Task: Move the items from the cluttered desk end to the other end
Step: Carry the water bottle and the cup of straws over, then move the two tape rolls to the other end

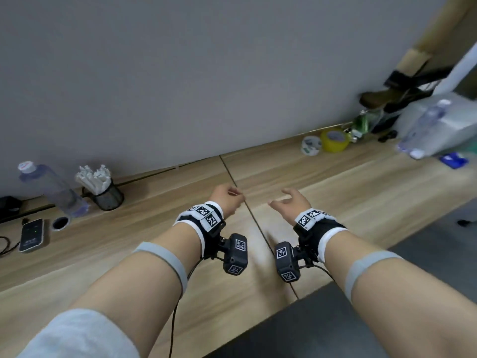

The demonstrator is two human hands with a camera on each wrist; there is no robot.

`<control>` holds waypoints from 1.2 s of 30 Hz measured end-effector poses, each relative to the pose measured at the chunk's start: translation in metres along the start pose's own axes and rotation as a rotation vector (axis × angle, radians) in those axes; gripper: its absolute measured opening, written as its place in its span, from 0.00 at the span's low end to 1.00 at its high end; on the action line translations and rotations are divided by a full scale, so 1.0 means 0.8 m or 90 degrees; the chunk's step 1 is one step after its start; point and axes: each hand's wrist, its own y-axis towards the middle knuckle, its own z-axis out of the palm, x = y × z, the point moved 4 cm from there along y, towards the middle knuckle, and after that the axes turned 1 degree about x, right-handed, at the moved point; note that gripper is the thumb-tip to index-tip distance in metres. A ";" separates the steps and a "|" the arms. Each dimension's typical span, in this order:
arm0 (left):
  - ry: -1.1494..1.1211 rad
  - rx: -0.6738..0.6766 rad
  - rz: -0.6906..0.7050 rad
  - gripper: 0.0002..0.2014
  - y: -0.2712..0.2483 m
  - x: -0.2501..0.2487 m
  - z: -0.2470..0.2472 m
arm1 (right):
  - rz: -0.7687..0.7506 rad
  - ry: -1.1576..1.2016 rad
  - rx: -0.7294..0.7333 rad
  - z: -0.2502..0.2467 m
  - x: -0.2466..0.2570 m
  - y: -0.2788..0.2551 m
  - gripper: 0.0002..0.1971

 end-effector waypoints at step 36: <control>0.085 -0.127 -0.080 0.10 0.350 -0.209 0.370 | -0.012 -0.154 0.030 -0.397 -0.118 0.408 0.08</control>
